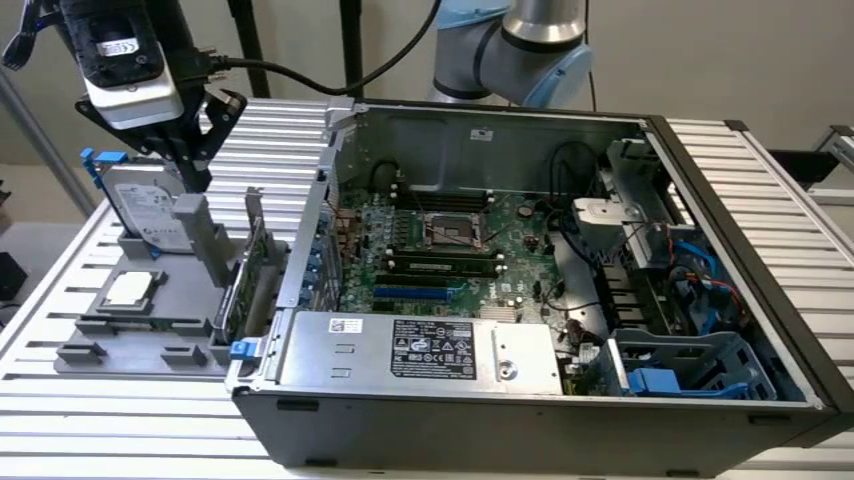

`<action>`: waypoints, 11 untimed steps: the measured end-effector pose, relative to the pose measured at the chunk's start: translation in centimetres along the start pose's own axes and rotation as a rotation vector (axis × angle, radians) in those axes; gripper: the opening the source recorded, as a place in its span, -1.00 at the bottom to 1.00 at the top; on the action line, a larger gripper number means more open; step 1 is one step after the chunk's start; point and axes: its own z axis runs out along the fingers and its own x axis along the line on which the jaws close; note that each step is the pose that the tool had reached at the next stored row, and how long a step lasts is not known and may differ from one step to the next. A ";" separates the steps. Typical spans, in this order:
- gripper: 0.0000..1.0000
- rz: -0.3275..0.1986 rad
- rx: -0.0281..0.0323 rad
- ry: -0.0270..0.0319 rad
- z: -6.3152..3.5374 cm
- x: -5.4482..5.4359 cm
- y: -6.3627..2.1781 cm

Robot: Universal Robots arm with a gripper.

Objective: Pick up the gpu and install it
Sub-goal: 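Pick up the gpu and move the gpu toward the slot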

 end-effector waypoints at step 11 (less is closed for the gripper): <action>1.00 0.000 0.0002 0.0002 0.01 0.0 0.00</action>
